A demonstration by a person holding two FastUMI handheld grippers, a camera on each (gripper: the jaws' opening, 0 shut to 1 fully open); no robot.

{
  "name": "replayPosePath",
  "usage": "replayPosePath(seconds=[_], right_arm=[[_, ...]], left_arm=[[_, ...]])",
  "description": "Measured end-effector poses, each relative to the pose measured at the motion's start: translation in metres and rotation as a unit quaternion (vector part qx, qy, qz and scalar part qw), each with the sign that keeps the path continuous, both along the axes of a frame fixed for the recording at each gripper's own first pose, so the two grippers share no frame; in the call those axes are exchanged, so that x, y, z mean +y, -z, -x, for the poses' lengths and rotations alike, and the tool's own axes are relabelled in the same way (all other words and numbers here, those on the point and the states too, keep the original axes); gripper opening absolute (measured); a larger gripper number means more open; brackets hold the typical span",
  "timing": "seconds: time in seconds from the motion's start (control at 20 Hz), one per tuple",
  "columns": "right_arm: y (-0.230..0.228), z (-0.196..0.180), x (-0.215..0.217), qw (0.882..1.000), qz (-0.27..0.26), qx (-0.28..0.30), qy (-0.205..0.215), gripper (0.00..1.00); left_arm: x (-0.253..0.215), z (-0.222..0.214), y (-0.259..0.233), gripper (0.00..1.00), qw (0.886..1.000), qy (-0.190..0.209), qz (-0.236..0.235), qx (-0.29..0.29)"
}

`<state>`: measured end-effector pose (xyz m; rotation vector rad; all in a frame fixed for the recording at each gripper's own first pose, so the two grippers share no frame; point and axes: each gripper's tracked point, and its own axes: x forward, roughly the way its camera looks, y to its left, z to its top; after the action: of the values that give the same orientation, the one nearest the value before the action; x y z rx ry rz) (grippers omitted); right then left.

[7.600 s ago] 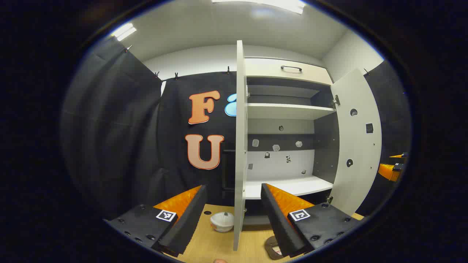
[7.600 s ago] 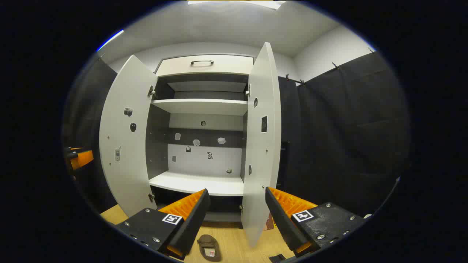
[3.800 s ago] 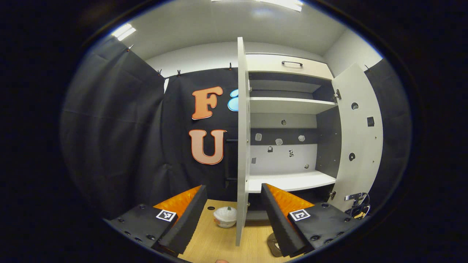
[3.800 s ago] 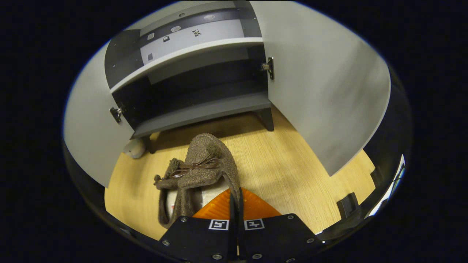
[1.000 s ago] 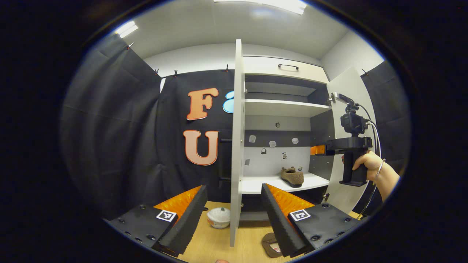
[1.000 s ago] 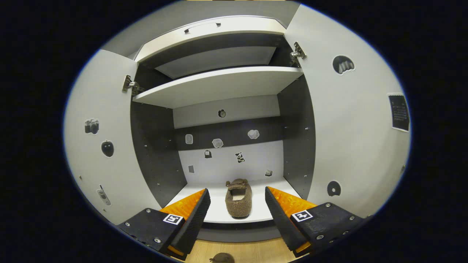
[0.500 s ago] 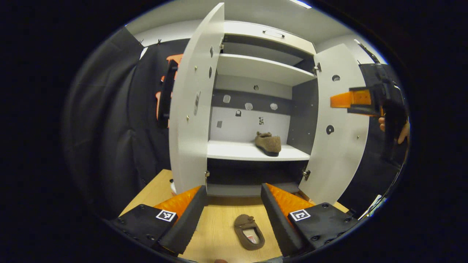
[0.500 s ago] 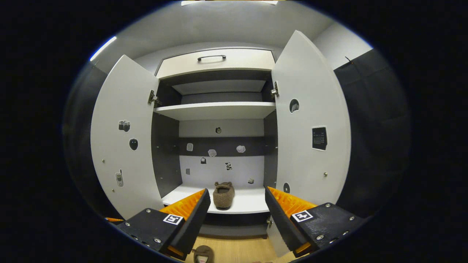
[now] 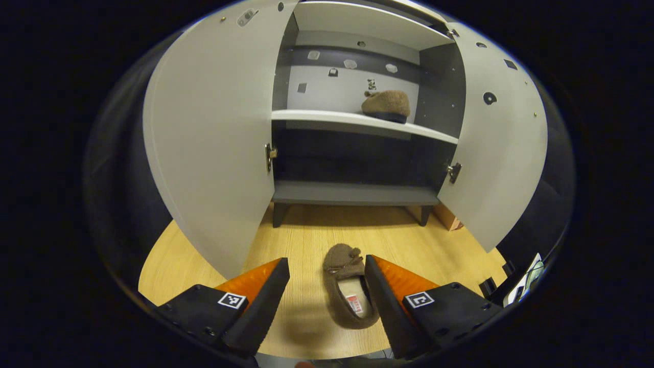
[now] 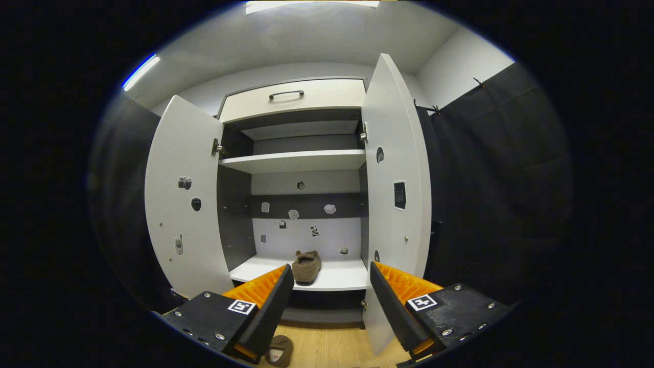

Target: Grab one shoe with the right hand and put it into the shoe cabinet, grab the other shoe with the left hand and put it into the shoe cabinet; then close the right door with the right hand and the left door with the left hand.

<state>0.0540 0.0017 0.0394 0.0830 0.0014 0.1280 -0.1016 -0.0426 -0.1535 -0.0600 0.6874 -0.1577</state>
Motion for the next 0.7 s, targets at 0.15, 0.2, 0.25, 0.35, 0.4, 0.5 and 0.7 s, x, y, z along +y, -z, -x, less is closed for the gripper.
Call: replayPosePath(seconds=[0.15, 0.2, 0.25, 0.35, 0.4, 0.5, 0.7], right_arm=[[0.002, 0.004, -0.007, 1.0, -0.005, 0.004, -0.014, 0.92], [0.012, 0.002, 0.005, 1.0, -0.006, 0.004, -0.018, 0.92], [0.014, 0.0, 0.001, 1.0, -0.003, 0.003, -0.018, 0.92], [0.018, -0.003, -0.007, 1.0, 0.001, 0.004, -0.017, 0.92], [0.02, -0.004, -0.009, 1.0, -0.001, 0.006, -0.019, 0.92], [0.026, -0.006, -0.014, 1.0, -0.003, 0.012, -0.024, 0.92], [0.03, -0.007, -0.025, 1.0, -0.009, 0.012, -0.027, 0.92]], left_arm=[[0.0, 0.013, 0.015, 0.97, 0.999, -0.007, -0.004, 0.046], [-0.001, 0.018, 0.017, 0.97, 0.998, -0.009, -0.009, 0.06], [0.001, 0.02, 0.017, 0.98, 0.998, -0.009, -0.017, 0.065], [0.004, 0.021, 0.024, 1.0, 0.996, -0.012, -0.026, 0.079], [0.002, 0.02, 0.028, 0.98, 0.995, -0.016, -0.024, 0.093], [-0.002, 0.023, 0.031, 1.0, 0.992, -0.018, -0.01, 0.121], [0.004, 0.032, 0.035, 0.92, 0.987, -0.023, 0.005, 0.158]])
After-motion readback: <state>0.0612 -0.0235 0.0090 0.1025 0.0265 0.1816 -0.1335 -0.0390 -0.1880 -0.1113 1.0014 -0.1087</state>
